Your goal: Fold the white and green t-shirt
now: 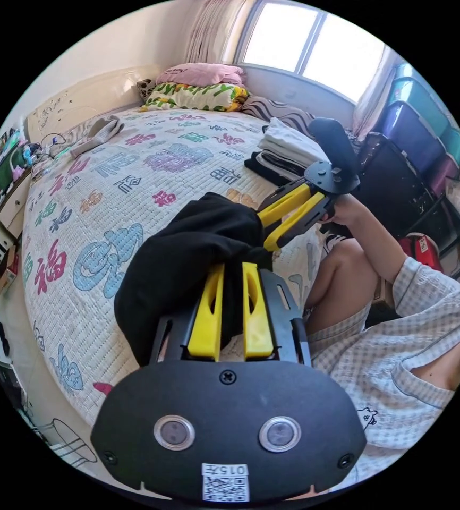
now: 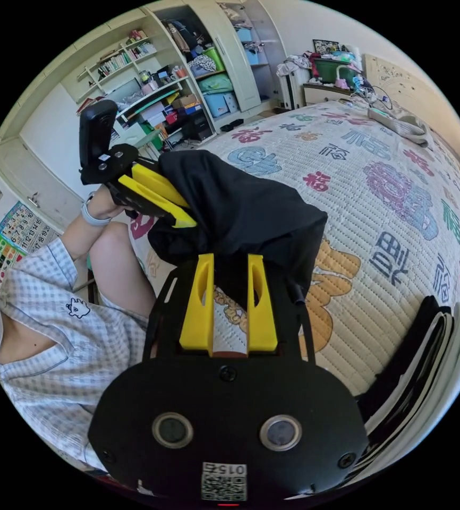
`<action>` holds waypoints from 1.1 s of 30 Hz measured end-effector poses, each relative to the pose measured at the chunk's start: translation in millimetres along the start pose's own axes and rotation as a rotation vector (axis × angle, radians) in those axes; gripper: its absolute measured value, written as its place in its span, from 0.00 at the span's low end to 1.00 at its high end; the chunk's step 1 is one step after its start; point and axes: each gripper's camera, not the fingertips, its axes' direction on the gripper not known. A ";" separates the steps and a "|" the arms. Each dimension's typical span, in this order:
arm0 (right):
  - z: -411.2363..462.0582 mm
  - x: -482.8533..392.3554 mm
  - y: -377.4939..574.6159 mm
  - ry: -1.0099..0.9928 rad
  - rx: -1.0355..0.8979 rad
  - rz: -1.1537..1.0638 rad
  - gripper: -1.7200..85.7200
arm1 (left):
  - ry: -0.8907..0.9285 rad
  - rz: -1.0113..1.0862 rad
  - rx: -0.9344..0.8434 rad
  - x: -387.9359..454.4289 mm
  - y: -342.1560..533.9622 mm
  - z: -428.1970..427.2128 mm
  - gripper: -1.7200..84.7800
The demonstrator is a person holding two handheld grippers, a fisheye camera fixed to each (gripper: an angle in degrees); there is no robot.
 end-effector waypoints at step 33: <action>68.8 -17.7 -41.5 0.121 -0.010 -0.151 0.13 | -0.333 -0.418 0.407 -84.0 215.0 -208.0 0.07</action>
